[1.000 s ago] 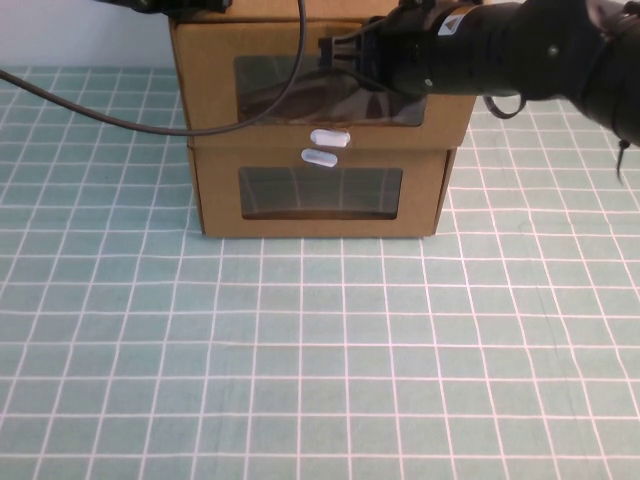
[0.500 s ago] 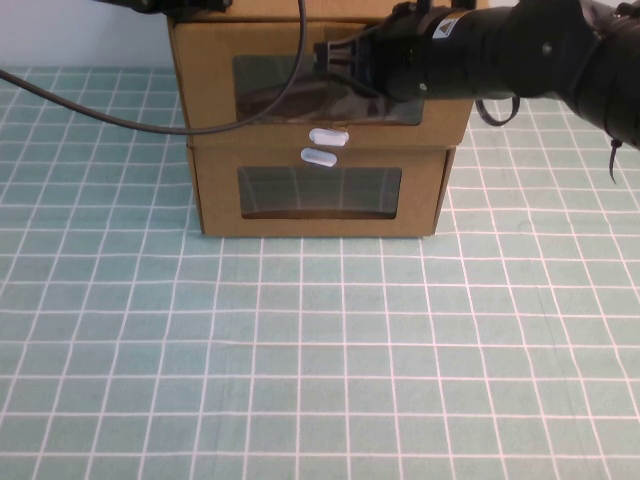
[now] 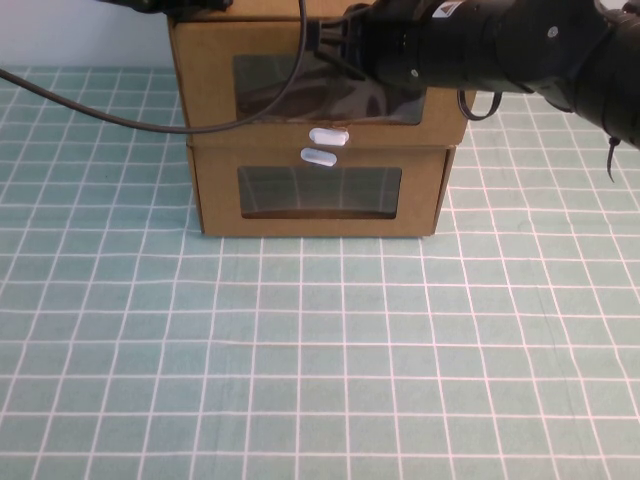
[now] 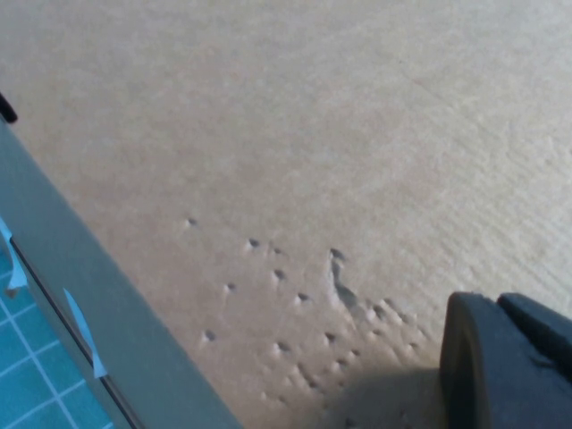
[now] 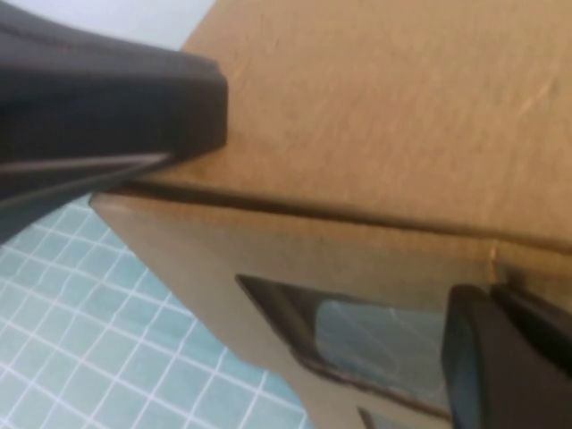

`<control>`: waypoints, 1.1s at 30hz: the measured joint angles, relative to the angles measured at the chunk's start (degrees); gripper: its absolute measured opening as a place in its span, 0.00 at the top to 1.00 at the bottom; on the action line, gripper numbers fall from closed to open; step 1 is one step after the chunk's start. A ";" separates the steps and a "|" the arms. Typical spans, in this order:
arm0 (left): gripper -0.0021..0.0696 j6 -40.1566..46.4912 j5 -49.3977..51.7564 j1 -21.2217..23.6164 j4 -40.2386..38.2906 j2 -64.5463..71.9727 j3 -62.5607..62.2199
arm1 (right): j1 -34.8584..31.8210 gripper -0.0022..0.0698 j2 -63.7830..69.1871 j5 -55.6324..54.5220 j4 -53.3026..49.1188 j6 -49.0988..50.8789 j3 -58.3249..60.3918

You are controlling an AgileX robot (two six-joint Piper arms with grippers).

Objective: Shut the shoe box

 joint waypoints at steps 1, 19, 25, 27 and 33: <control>0.98 0.00 0.00 0.00 0.00 0.00 0.00 | 0.00 0.99 0.00 -0.43 0.09 -0.25 0.00; 0.98 0.00 0.46 0.00 0.39 -0.80 0.00 | -1.63 0.99 -0.09 6.58 3.74 -3.03 -3.27; 0.98 0.00 1.50 0.00 1.11 -5.72 0.00 | -1.83 0.99 -8.80 16.31 -0.22 -2.80 -3.40; 0.98 0.00 1.75 0.00 1.45 -7.72 0.00 | -1.83 0.99 -11.74 19.67 -3.15 -0.85 -3.24; 0.98 0.33 -0.70 0.00 1.86 -17.89 6.71 | -1.83 0.99 -25.00 25.50 -14.41 7.51 5.76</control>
